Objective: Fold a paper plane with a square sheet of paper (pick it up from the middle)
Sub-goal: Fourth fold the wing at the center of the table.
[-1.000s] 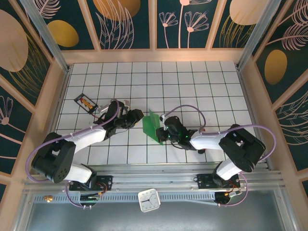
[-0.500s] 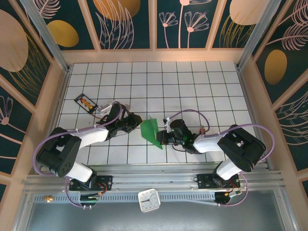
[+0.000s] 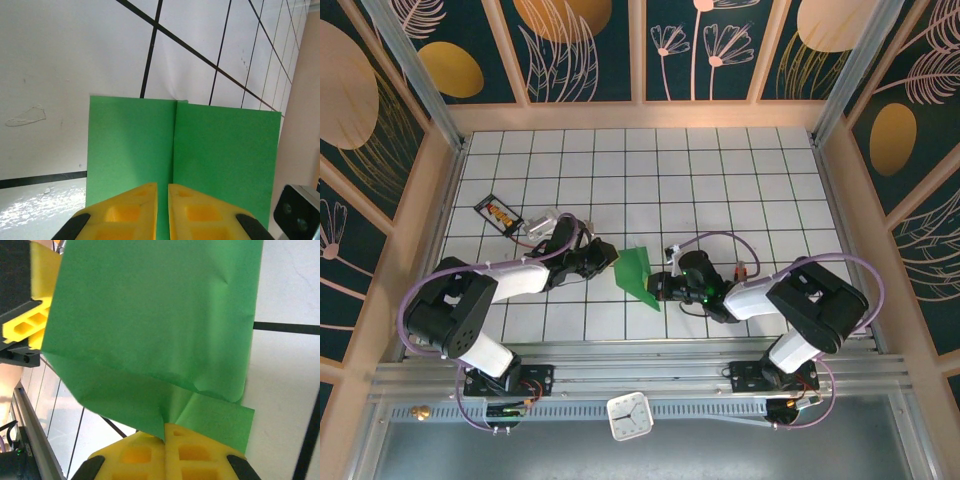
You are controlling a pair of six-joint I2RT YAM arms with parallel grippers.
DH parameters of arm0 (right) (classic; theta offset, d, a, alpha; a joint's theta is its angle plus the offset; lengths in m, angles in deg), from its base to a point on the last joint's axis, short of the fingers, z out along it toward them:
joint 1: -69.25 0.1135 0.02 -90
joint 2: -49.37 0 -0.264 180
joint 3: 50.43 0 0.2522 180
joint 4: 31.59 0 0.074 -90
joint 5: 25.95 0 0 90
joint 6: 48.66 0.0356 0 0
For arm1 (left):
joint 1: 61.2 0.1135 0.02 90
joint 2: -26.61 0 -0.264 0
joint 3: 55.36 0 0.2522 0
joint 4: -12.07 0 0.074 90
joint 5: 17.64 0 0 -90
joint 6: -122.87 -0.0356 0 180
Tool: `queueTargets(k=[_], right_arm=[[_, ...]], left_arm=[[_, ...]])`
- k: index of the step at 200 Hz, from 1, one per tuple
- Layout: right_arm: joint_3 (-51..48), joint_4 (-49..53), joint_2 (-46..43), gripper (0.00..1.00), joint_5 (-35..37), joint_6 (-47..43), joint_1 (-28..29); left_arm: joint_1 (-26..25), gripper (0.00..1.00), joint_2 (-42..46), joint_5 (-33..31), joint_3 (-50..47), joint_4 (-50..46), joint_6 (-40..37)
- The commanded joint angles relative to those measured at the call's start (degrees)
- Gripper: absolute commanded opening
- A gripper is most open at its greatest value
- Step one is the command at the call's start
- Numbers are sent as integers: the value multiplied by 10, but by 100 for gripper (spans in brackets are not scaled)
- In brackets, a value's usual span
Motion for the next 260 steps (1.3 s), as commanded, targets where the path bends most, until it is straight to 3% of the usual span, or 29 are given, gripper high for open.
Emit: queueTargets(k=[1,46,78,122,154,225,260], right_arm=[[-13,-33,13,0,-15,15,-6],[-23,-43,9,0,-30,-3,-9],[-23,4,-22,0,-28,-50,-13],[-15,46,-34,0,-24,-94,-19],[-21,33,-25,0,-24,-94,-20],[-19,38,-23,0,-23,-101,-22],[-16,41,-18,0,-23,-105,-24]], left_arm=[[-3,16,-12,17,2,19,-17],[-4,24,-28,13,45,-6,-71],[-3,37,-41,-2,93,-30,-120],[-3,48,-113,81,130,6,-35],[5,55,-146,77,177,-23,-30],[13,58,-213,127,240,-78,-45],[12,50,-226,149,265,-142,-71]])
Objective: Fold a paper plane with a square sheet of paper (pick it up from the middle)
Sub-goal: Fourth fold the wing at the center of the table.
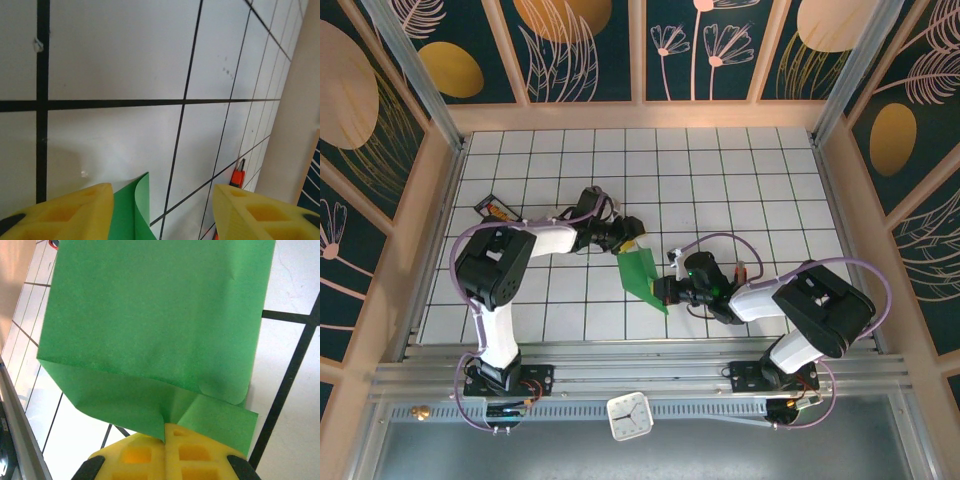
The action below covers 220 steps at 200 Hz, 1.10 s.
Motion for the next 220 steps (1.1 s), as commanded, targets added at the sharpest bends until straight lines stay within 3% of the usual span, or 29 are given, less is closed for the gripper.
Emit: queueTargets(k=[1,172,220], right_arm=[[2,9,7,0,1,-18,-6],[1,40,-11,0,6,-33,-7],[-3,47,-29,0,-2,-35,-7]], left_arm=[[1,50,-11,34,21,-60,-17],[2,5,-58,62,99,-186,-74],[6,0,-68,51,118,-231,-107]])
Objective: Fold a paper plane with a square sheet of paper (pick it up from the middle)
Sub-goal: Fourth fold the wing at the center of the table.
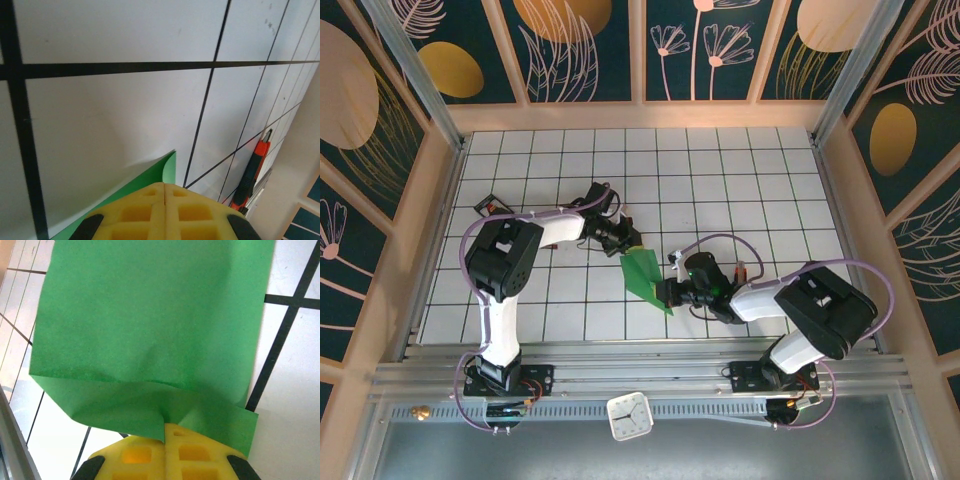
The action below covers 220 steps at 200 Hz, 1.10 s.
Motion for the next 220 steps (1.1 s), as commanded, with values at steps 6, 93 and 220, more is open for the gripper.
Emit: queueTargets(k=[6,93,220], right_arm=[[-4,5,-21,0,-4,-10,-4],[-11,39,-39,0,-3,-27,-4],[-25,-11,-24,0,-27,44,-6]], left_arm=[[6,0,-17,-4,24,-63,-26],[9,0,-43,-35,93,-156,-94],[17,34,-33,-86,118,-191,-129]])
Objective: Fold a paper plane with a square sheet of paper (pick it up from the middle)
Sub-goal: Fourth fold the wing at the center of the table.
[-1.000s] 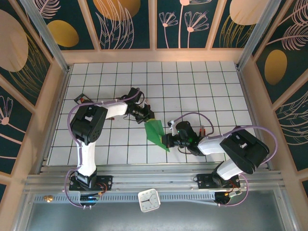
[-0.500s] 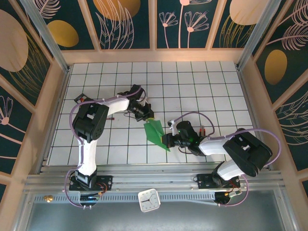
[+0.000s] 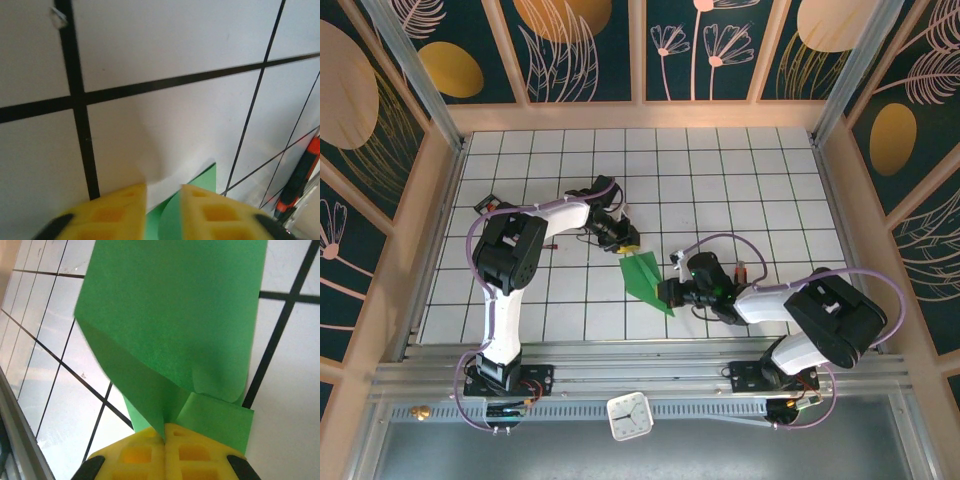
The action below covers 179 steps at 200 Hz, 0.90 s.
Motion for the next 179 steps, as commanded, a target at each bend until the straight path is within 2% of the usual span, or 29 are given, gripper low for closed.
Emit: queueTargets(k=[1,25,49,92,125,146,179], right_arm=[[-16,-35,7,0,-22,36,-5],[-26,-54,6,0,-37,55,-8],[-38,-79,7,0,-53,74,-17],[-69,-142,12,0,-77,113,-30],[-97,-205,26,0,-82,151,-39],[-113,-244,34,0,-80,169,-41],[-131,-298,53,0,-73,188,-41]], left_arm=[[11,35,12,-37,16,-21,-9],[24,43,36,-81,10,-18,-18],[29,46,73,-109,-24,16,-9],[29,45,157,-85,-157,151,63],[20,39,218,-63,-254,233,118],[0,34,238,-58,-270,243,130],[-35,21,237,-39,-278,261,151]])
